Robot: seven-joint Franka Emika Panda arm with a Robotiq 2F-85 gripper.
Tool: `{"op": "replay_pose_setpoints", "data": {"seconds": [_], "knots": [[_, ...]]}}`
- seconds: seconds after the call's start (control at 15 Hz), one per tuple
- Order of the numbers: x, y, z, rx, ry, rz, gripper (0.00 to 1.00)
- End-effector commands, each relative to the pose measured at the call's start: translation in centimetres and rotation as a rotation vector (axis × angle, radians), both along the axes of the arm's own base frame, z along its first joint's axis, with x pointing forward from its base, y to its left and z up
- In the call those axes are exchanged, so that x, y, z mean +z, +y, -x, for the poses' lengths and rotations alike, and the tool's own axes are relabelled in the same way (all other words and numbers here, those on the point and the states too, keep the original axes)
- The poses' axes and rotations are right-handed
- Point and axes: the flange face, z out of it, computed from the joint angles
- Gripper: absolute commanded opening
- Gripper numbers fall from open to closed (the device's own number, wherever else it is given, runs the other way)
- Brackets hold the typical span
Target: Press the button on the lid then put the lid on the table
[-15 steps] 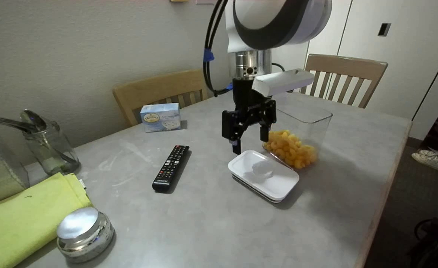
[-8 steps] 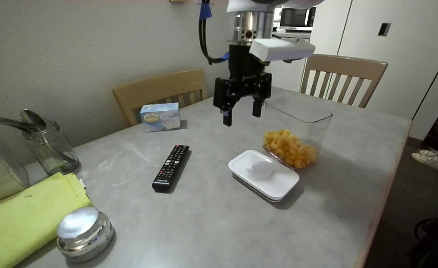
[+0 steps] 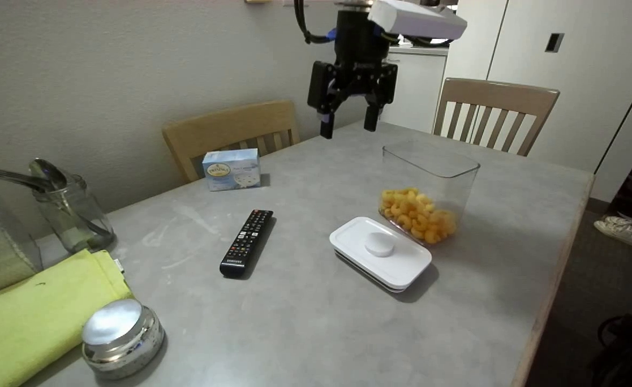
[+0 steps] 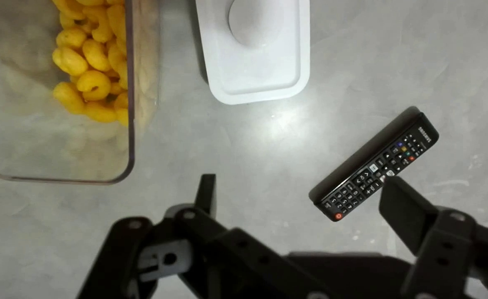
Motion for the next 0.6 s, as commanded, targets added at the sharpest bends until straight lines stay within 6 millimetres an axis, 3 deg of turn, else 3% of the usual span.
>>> {"op": "replay_pose_setpoints", "data": {"seconds": [0.0, 0.07, 0.53], "knots": [[1.36, -0.94, 0.95, 0.022, -0.016, -0.012, 1.0], [0.87, -0.24, 0.0, 0.003, -0.012, 0.0, 1.0], [1.22, -0.46, 0.2, 0.008, -0.016, 0.001, 1.0]]}}
